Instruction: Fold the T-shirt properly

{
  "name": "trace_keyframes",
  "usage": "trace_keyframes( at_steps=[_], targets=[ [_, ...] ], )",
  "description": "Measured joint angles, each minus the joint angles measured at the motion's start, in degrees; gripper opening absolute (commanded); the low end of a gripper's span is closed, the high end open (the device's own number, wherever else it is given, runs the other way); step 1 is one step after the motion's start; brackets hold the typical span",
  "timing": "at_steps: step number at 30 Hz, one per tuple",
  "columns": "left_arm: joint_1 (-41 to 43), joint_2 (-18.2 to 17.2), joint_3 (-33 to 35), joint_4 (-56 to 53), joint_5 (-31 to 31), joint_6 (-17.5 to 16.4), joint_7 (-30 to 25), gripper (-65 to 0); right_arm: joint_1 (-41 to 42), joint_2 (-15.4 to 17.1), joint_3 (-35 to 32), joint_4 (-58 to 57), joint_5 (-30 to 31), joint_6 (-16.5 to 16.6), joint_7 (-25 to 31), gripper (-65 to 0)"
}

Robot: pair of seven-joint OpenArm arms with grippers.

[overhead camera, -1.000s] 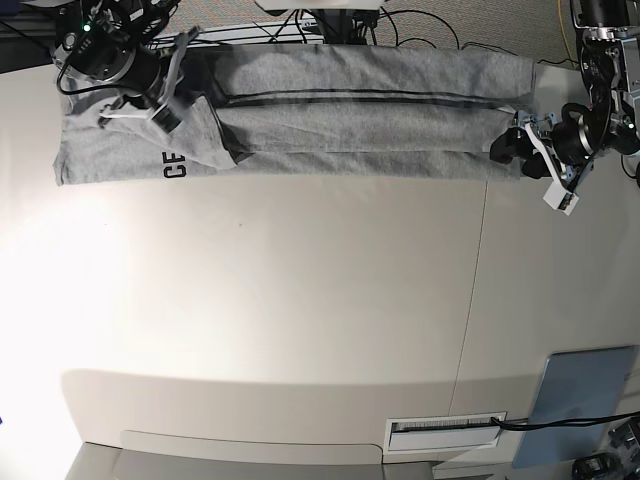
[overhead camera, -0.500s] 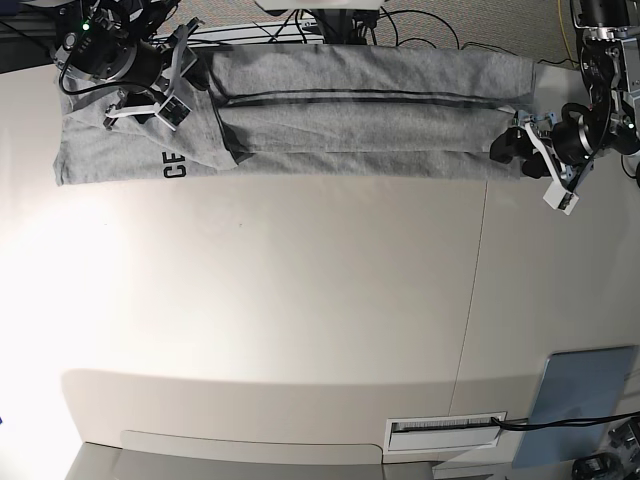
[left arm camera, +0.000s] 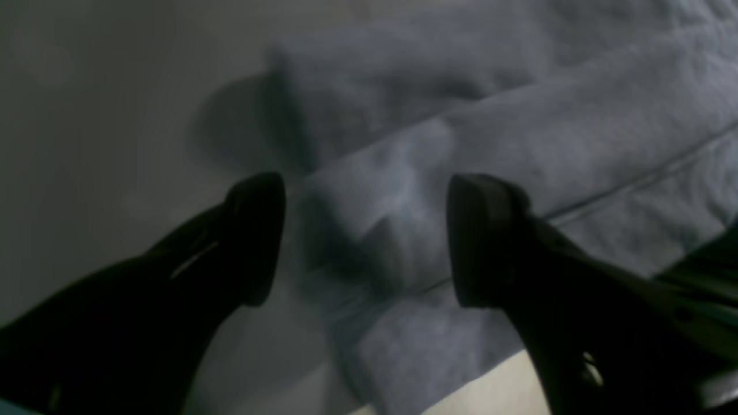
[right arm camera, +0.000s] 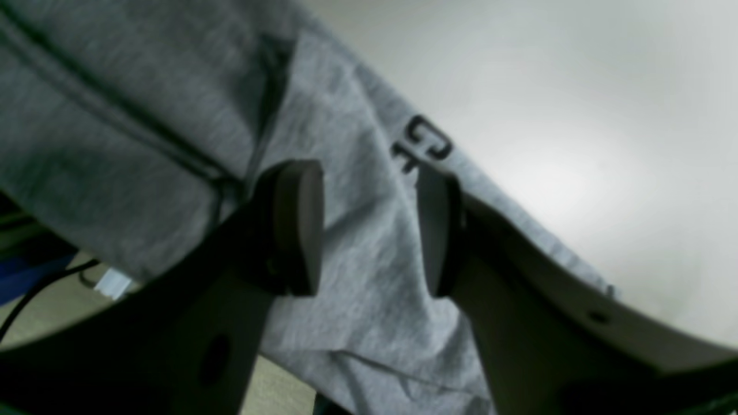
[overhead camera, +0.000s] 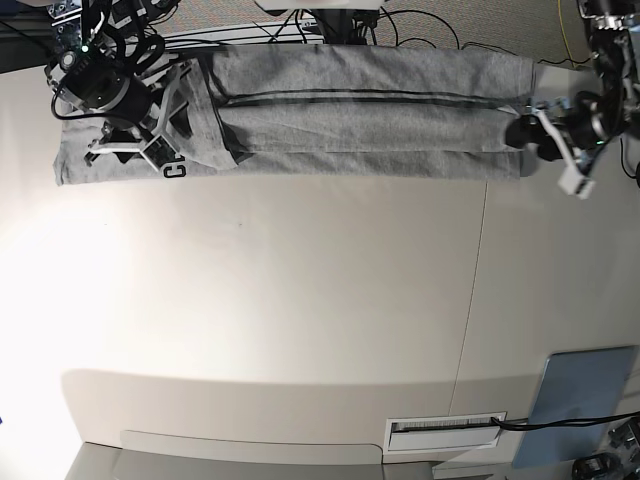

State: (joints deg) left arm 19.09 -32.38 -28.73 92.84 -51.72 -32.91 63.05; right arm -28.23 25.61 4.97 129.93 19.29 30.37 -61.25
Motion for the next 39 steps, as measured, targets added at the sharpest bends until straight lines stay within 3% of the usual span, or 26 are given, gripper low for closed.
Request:
trace_keyframes(
  at_steps=[6,12,16,22,31,39],
  targets=[
    [5.55,0.74,-3.17,0.0,-0.02,0.02,-4.83,-20.8,0.57,-0.07,0.0,0.0,-1.07,-1.25,1.9,-38.6],
    [5.64,5.95,-3.21,-1.86,-0.26,0.44,-10.75,-20.8,0.46,-0.04,0.0,0.0,-1.07,-1.25,1.88,-38.6],
    [5.66,6.67,-3.21,-4.83,-0.07,0.7,-11.32,-20.8,0.46,-0.07,0.0,0.0,-1.05,-1.25,1.73,-38.6],
    [5.09,6.67,-3.37,-10.88,-6.1,-0.44,-13.86,-20.8,0.46,-0.04,0.0,0.0,-1.07,-1.25,1.7,-38.6],
    [5.05,7.8,-3.58,-12.68,-15.74,-3.8,-6.29,-21.2,0.46,-0.04,0.0,0.0,-1.07,-1.25,1.73,-38.6],
    [5.16,8.11,-3.58,-12.9,-17.64,-4.7,-3.85,-30.1,0.46,-0.04,0.0,0.0,-1.07,-1.25,1.73,-38.6]
  ],
)
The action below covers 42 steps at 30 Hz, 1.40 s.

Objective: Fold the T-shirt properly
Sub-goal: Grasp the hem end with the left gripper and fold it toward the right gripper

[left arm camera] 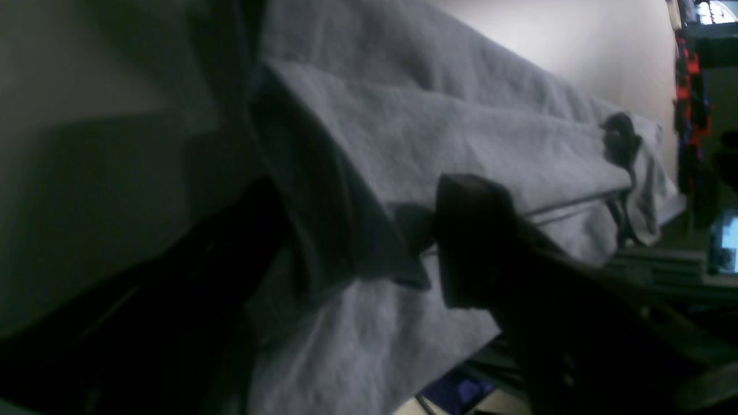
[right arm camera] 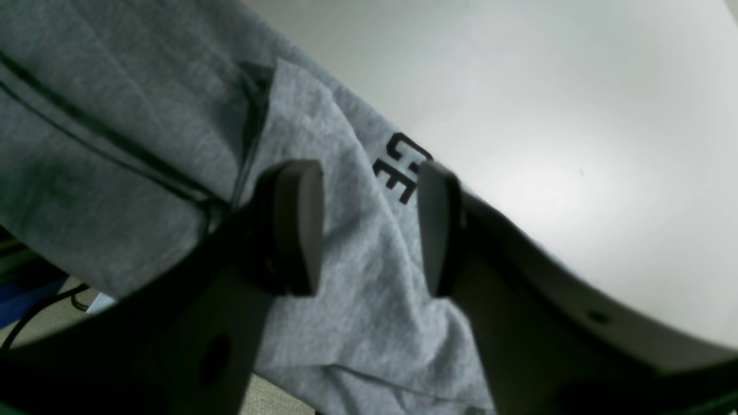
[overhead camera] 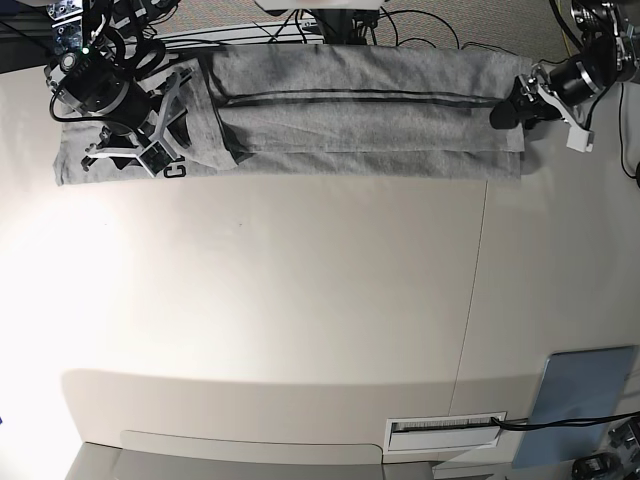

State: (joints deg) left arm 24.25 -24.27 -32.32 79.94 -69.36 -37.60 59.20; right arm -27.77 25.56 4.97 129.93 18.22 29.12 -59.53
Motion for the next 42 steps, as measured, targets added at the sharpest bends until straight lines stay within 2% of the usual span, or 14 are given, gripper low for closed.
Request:
trace_keyframes(
  at_steps=[3,6,9,11,16,21,24,26,29,32,35,38,40,42],
  targets=[
    [0.02,1.25,0.02,-0.07,-0.39,0.02,-0.02,-38.3,0.0,0.0,0.0,0.0,0.02,0.0,0.0,-38.6],
    [0.13,2.05,0.28,-0.11,0.55,1.55,-0.96,-52.1,0.0,0.0,0.0,0.0,0.0,0.0,0.0,-38.6],
    [0.2,2.03,0.35,-0.13,3.78,3.3,-5.03,-65.0,0.0,-0.02,0.0,0.0,0.0,0.0,0.0,-38.6],
    [0.17,1.86,0.31,-0.13,6.84,3.67,-8.66,-65.0,0.0,0.0,0.0,0.0,0.02,0.0,0.0,-38.6],
    [0.0,1.75,-3.21,0.68,11.63,7.72,-10.84,-65.0,0.0,-0.02,0.0,0.0,-2.25,0.0,0.17,-38.6],
    [0.61,1.22,-8.0,3.69,14.16,8.57,-9.64,-65.0,0.0,0.0,0.0,0.0,-7.82,-3.54,2.14,-38.6],
    [0.5,0.46,-8.41,8.5,14.43,8.35,-5.38,-65.0,-0.02,0.0,0.0,0.0,-11.02,-4.83,2.78,-38.6],
    [0.5,1.77,-8.41,13.46,14.01,8.26,-2.69,-65.0,0.0,0.0,0.0,0.0,-11.69,-5.2,2.8,-38.6],
    [0.7,6.36,-8.33,21.94,13.81,8.37,-0.2,-65.0,-0.02,-0.04,0.0,0.0,-11.85,-5.27,2.8,-38.6],
    [0.72,12.22,-7.98,29.81,13.49,11.39,3.13,-65.0,-0.02,-0.02,0.0,0.0,-13.81,-6.78,2.93,-38.6],
    [2.03,14.45,-2.73,34.03,13.05,13.57,2.45,-65.0,0.0,0.02,0.0,-0.02,-18.36,-9.77,2.97,-38.6],
    [2.62,15.26,7.34,34.29,15.04,14.14,2.34,-65.0,-0.02,-0.04,0.0,-0.04,-21.9,-11.96,3.02,-38.6],
    [2.58,15.78,14.43,34.16,17.66,17.27,0.98,-65.0,-0.02,-0.02,0.0,-0.04,-25.0,-14.67,3.04,-38.6],
    [2.56,16.2,20.48,34.18,20.44,20.33,-1.99,-65.0,-0.02,-0.02,1.05,-0.07,-25.88,-15.85,3.02,-38.6]
  ],
)
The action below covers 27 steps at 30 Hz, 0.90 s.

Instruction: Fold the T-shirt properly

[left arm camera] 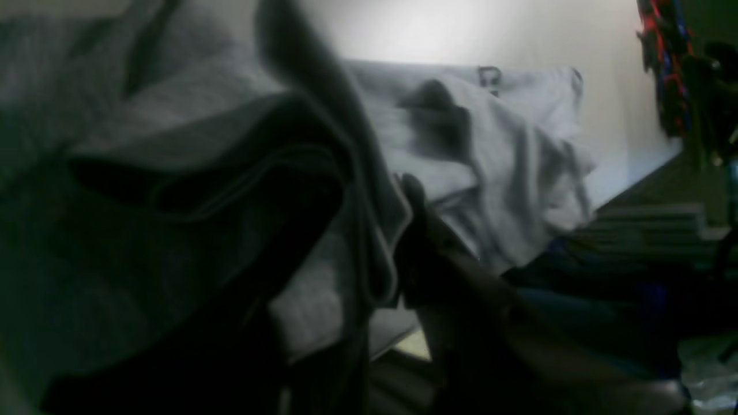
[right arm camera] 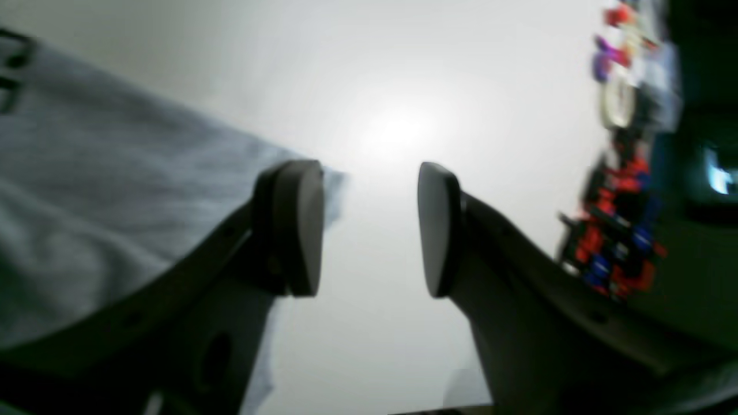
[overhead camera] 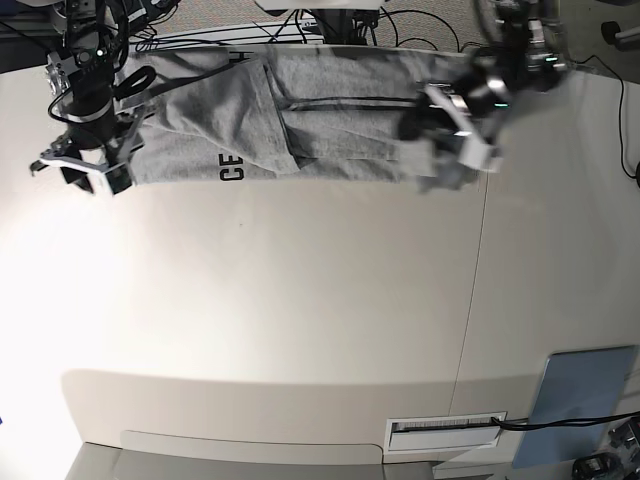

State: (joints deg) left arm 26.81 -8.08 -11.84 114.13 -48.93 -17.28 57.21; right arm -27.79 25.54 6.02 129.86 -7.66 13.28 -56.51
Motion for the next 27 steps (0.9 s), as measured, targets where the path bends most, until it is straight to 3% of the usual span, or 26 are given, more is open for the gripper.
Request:
trace_keyframes(
  at_steps=[7,9,12,16,18,22,23,25,27],
  targets=[
    [-1.62,2.36,12.98,0.0,6.75,4.74,-2.78,-65.0,0.02,-0.02,12.39,0.0,0.31,-1.64,-0.57,-38.6],
    [-2.54,3.37,15.28,0.0,8.02,6.14,-4.37,-65.0,0.02,-0.02,15.63,0.0,3.23,-1.64,-0.7,-38.6],
    [-3.85,4.24,17.64,0.0,10.73,7.91,-4.76,-65.0,-0.46,-0.02,17.92,0.0,5.68,-1.66,-0.83,-38.6],
    [-3.87,5.2,20.09,0.0,10.99,7.87,-4.7,-65.0,-2.1,-0.11,17.97,0.0,6.16,-1.25,-0.9,-38.6],
    [-3.91,5.22,20.76,0.0,10.95,7.63,-4.83,-56.9,-2.21,-0.15,17.97,0.0,6.08,-1.27,-0.9,-38.6],
    [-3.96,5.2,21.57,0.0,11.08,5.01,-7.17,-30.3,-2.21,-0.15,17.97,0.0,6.08,-1.27,-0.87,-38.6],
    [-3.96,5.2,22.01,0.0,10.32,4.39,-7.76,-26.3,-2.21,-0.15,17.97,0.0,6.08,-1.27,-0.9,-38.6],
    [-4.11,5.22,23.26,0.0,8.81,3.72,-8.44,-25.5,-2.19,-0.13,17.97,0.0,6.05,-1.27,-0.87,-38.6],
    [-4.68,5.35,24.13,-0.02,7.43,0.79,-8.31,-25.5,-2.21,-0.15,17.97,0.0,6.08,-1.27,-0.9,-38.6]
  ],
)
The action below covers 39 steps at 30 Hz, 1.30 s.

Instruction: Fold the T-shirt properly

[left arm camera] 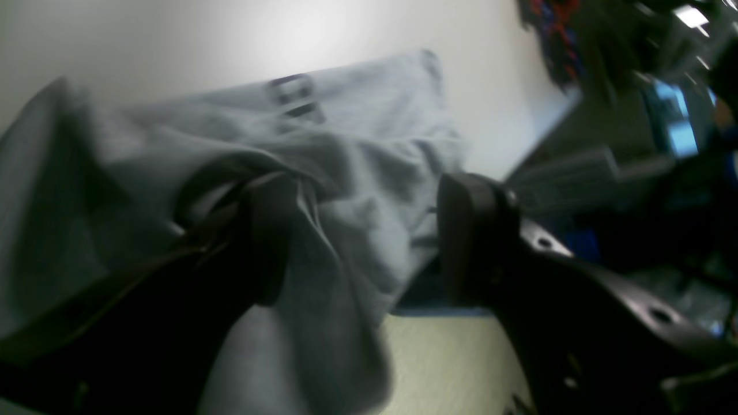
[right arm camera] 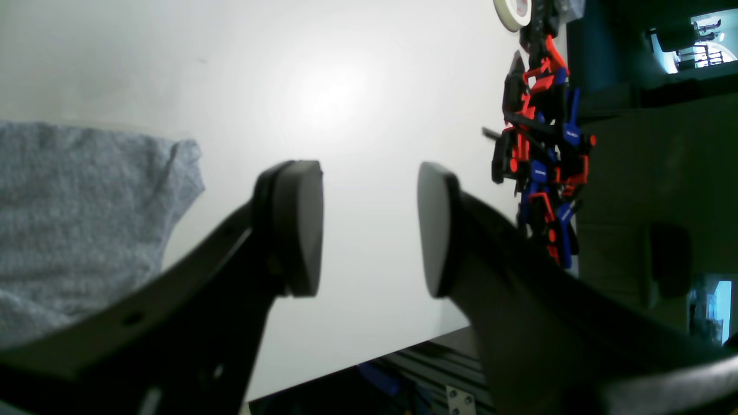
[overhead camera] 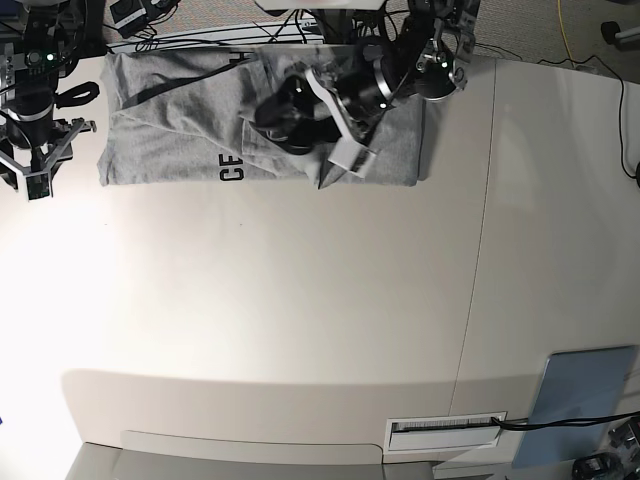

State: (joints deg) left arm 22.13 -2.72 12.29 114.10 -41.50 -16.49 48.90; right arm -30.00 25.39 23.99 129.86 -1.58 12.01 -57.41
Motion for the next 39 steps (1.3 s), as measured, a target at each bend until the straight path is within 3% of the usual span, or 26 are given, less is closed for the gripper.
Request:
trace_keyframes(
  at_steps=[2,6,10,15,19,21,25,28,34,39],
  targets=[
    [-0.48,1.22,0.02,0.0,-2.21,-2.75,-0.9,-25.5,0.0,0.0,0.0,0.02,0.0,0.0,0.0,-38.6],
    [-1.4,2.73,0.09,0.02,-2.78,-3.3,-0.96,-25.5,-0.35,0.02,0.0,0.02,0.0,0.02,0.02,-38.6],
    [-2.4,1.03,-0.5,0.02,2.58,-4.17,0.79,-25.5,-2.23,0.02,0.0,0.02,0.13,0.04,0.46,-38.6],
    [-3.54,-2.29,-5.53,0.02,3.89,-5.68,0.68,-25.5,-6.38,0.2,0.07,-1.6,2.99,1.55,0.66,-38.6],
    [-3.61,-4.83,-13.05,0.02,4.04,-5.77,0.15,-25.5,-7.13,0.07,4.17,-9.14,12.17,6.58,1.07,-38.6],
    [-3.61,-5.49,-16.22,0.02,3.96,-7.63,0.28,-25.5,-7.1,0.13,7.85,-12.61,19.08,9.03,1.95,-38.6],
    [-3.61,-7.98,-21.16,0.02,2.23,-8.63,0.28,-25.5,-7.08,0.11,14.01,-17.22,35.52,17.92,0.61,-38.6],
    [-3.61,-9.09,-22.21,0.02,2.23,-8.63,0.35,-25.5,-6.05,0.11,15.39,-21.77,43.76,22.71,-2.6,-38.6],
    [-3.61,-9.35,-22.12,0.02,1.4,-8.68,1.64,-25.5,0.81,-0.07,15.39,-37.16,54.51,25.79,-4.2,-38.5],
    [-3.61,-9.4,-22.12,0.02,1.4,-8.68,1.66,-25.5,3.19,-0.26,15.39,-42.69,61.9,26.01,-14.12,-38.5]
  ],
)
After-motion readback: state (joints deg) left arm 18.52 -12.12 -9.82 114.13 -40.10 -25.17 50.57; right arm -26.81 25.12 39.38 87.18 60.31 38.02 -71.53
